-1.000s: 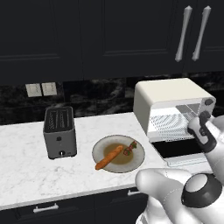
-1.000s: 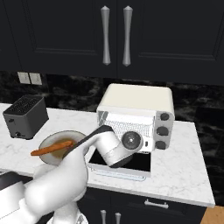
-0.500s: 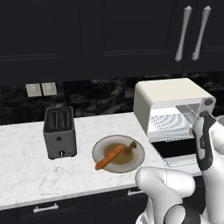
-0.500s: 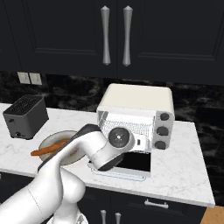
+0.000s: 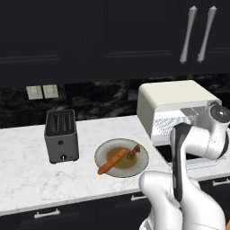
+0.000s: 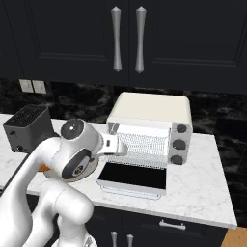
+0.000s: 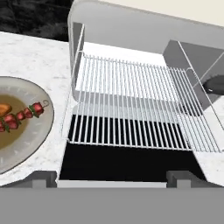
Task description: Pick up the kebab skewer and baguette bread, and place them inside the toaster oven. Close the toaster oven door and start by setting the timer.
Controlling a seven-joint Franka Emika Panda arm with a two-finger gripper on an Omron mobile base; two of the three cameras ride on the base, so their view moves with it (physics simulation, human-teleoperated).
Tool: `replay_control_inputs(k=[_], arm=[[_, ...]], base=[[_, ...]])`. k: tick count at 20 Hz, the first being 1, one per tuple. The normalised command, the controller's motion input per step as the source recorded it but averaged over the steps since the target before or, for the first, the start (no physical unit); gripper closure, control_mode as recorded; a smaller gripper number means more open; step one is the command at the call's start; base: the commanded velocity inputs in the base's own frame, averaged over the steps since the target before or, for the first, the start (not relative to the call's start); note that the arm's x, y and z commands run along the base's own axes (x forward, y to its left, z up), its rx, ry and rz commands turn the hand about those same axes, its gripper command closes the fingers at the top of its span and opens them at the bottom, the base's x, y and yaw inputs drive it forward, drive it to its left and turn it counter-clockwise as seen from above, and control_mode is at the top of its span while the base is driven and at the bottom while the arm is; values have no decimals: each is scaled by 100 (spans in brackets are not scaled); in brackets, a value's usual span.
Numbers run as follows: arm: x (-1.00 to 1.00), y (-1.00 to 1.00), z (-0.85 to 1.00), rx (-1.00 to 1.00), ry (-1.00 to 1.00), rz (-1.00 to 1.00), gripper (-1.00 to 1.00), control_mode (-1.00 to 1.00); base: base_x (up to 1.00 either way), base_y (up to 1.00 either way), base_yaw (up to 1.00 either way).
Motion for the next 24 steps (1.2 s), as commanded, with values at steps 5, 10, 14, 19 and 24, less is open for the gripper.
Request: replay_control_inputs(k=[5, 10, 14, 19, 24], arm=[[-35, 84, 32, 1, 23, -2, -100, -100], [-38, 65, 22, 9, 33, -6, -100, -100], [-33, 42, -5, 15, 31, -12, -100, -100], [-7, 50, -59, 10, 3, -17, -100, -100], [0, 63, -20, 6, 1, -19, -100, -100]], base=[[0, 0, 0], [0, 0, 0], [0, 0, 0], [0, 0, 0], [0, 0, 0]])
